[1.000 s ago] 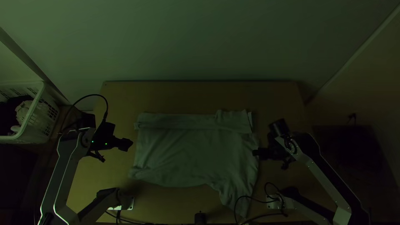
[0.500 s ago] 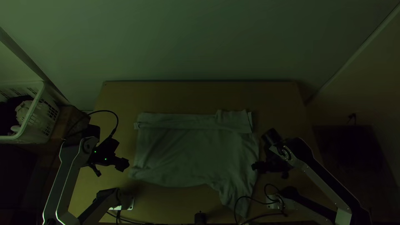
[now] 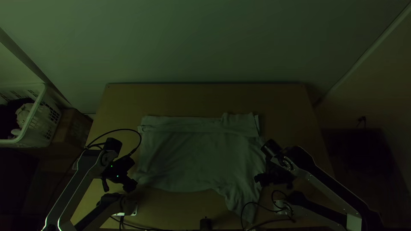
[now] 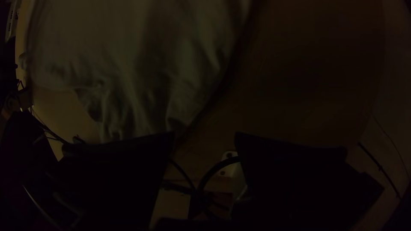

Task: Fold the t-shirt

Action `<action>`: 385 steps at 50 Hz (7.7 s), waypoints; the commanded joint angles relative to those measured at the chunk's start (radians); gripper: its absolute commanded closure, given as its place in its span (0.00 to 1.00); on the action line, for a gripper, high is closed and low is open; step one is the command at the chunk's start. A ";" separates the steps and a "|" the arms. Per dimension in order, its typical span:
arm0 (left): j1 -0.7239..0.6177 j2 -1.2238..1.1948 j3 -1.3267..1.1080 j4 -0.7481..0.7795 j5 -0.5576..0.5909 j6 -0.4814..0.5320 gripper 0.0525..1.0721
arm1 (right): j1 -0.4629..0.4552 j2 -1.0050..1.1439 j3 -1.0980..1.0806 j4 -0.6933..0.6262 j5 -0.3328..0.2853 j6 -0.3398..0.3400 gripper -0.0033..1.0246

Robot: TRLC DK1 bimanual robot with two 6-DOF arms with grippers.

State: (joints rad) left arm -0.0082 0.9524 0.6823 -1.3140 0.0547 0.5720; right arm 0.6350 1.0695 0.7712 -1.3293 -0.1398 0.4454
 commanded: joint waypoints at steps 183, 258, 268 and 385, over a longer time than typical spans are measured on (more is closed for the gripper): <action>0.113 0.637 0.638 0.352 0.212 -0.054 0.98 | -0.386 0.762 0.743 0.225 -0.092 -0.246 0.97; 0.295 0.853 0.767 0.398 0.519 -0.155 0.05 | -0.494 0.664 0.853 0.240 -0.087 -0.251 0.04; 0.353 0.861 0.694 0.378 0.585 -0.139 0.05 | -0.521 0.603 0.881 0.240 -0.092 -0.203 0.04; 0.530 0.795 0.697 0.400 0.286 -0.136 0.98 | -0.525 0.354 0.586 0.486 -0.076 -0.085 0.04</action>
State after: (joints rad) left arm 0.4789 1.7779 1.3041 -0.8593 0.3691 0.3817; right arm 0.1200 1.4582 1.3880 -0.8593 -0.2237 0.3412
